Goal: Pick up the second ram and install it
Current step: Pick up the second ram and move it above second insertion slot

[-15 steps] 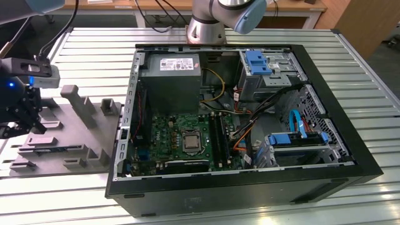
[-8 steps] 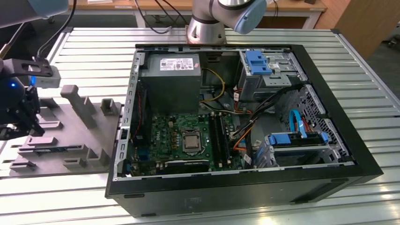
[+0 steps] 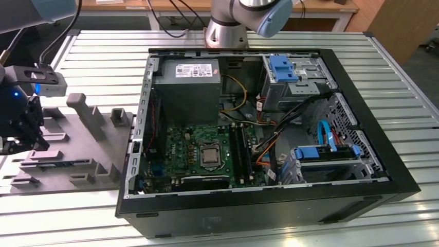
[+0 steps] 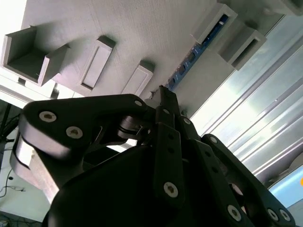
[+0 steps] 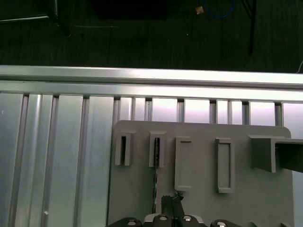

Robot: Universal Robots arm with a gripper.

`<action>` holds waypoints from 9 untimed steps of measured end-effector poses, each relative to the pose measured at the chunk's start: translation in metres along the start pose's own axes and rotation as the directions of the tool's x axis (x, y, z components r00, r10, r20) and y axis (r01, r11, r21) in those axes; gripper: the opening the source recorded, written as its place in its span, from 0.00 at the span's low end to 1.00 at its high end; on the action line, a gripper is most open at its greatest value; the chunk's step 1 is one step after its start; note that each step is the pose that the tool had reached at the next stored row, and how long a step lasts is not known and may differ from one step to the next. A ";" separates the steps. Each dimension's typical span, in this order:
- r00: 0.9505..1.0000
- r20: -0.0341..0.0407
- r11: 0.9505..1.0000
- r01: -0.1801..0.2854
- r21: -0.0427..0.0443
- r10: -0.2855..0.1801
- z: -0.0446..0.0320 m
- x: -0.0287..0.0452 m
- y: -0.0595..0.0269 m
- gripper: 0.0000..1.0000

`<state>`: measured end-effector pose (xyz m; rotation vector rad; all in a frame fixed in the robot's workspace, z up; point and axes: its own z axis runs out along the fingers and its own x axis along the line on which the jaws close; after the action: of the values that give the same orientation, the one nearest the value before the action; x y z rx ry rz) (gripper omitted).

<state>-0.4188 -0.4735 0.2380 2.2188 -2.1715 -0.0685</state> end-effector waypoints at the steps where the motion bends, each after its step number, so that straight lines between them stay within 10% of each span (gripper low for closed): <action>1: 1.000 0.000 1.000 0.000 0.000 0.000 0.0001 0.0001 0.0000 0.11; 9: 1.000 0.000 1.000 0.000 0.000 0.000 0.0041 0.0115 0.0005 0.11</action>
<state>-0.4193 -0.4849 0.2339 2.2192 -2.1714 -0.0685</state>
